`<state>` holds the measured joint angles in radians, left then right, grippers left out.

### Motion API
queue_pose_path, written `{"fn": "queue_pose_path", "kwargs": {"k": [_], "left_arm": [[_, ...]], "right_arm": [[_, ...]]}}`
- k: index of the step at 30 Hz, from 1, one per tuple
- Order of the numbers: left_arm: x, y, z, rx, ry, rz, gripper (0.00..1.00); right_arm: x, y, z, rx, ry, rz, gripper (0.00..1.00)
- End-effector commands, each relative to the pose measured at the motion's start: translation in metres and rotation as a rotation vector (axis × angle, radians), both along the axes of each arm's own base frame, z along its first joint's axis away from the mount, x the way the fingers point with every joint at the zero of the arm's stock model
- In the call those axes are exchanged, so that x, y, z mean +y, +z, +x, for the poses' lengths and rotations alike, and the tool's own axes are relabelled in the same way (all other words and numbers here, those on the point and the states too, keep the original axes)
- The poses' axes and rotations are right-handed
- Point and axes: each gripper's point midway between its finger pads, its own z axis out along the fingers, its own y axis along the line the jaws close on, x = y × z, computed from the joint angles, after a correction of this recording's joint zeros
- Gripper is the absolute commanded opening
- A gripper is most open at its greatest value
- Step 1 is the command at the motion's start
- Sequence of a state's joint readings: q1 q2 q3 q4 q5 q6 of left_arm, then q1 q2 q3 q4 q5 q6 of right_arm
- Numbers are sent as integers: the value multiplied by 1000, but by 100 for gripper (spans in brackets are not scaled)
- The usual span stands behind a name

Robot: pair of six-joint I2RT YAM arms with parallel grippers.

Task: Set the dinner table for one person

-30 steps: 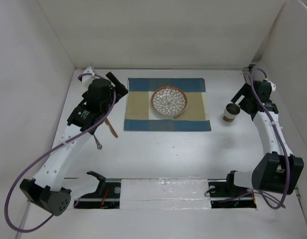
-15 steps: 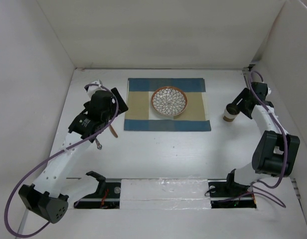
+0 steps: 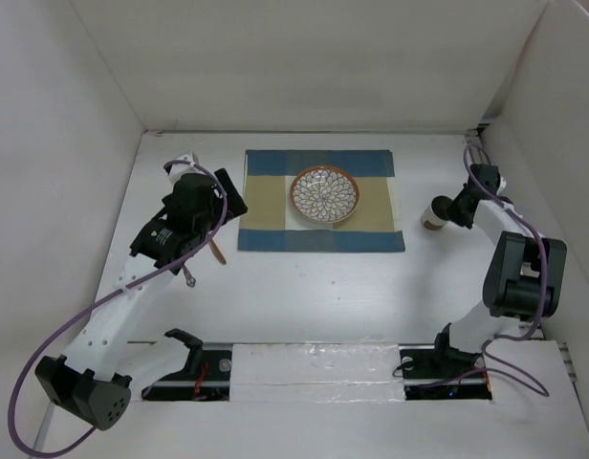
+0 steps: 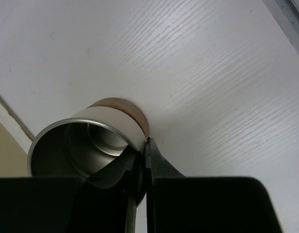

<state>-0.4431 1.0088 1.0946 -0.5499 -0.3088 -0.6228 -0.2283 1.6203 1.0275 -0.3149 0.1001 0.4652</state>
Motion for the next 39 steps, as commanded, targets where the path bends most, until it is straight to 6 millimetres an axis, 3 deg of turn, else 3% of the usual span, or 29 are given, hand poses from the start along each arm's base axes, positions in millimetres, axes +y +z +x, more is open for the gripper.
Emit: {"fn": "queue_pose_path", "kwargs": {"k": [1, 2, 3, 5, 6, 7, 9, 10, 12, 13, 16, 17, 19, 22, 31, 34, 38, 39], "left_arm": [[0, 8, 3, -32, -9, -2, 100], [-1, 9, 4, -40, -9, -6, 100], [2, 5, 4, -32, 0, -2, 100], [2, 8, 3, -40, 5, -15, 100], [7, 8, 4, -42, 24, -10, 100], [7, 8, 4, -42, 29, -18, 100], [13, 11, 2, -56, 49, -16, 100], [13, 11, 2, -56, 55, -25, 100], [16, 14, 2, -68, 71, -31, 100], [18, 17, 1, -79, 80, -29, 100], [18, 17, 1, -79, 80, -29, 100], [18, 17, 1, -79, 80, -29, 100], [16, 13, 0, -67, 69, -32, 100], [13, 7, 1, -63, 59, -37, 100], [8, -1, 3, -41, 40, -40, 100], [8, -5, 3, -33, 40, -37, 100], [8, -5, 3, -33, 40, -37, 100], [8, -5, 3, -33, 40, -37, 100]], "right_arm": [[5, 33, 17, -65, -2, -75, 0], [16, 41, 23, -72, 22, -92, 0], [19, 65, 37, -119, 26, -114, 0], [31, 75, 50, -121, 52, -120, 0], [43, 101, 69, -168, 90, -131, 0], [50, 91, 79, -132, 119, -136, 0], [70, 91, 89, -80, 164, -155, 0], [77, 97, 111, -91, 174, -162, 0], [90, 95, 124, -57, 219, -185, 0], [101, 96, 146, -70, 231, -194, 0], [117, 82, 163, -9, 289, -203, 0], [119, 83, 181, -23, 296, -209, 0], [129, 83, 198, -44, 337, -211, 0], [141, 90, 209, -93, 361, -191, 0], [138, 51, 226, -63, 385, -133, 1], [142, 43, 224, -53, 401, -114, 11], [149, 48, 227, -80, 423, -90, 53], [149, 58, 229, -108, 421, -93, 56]]}}
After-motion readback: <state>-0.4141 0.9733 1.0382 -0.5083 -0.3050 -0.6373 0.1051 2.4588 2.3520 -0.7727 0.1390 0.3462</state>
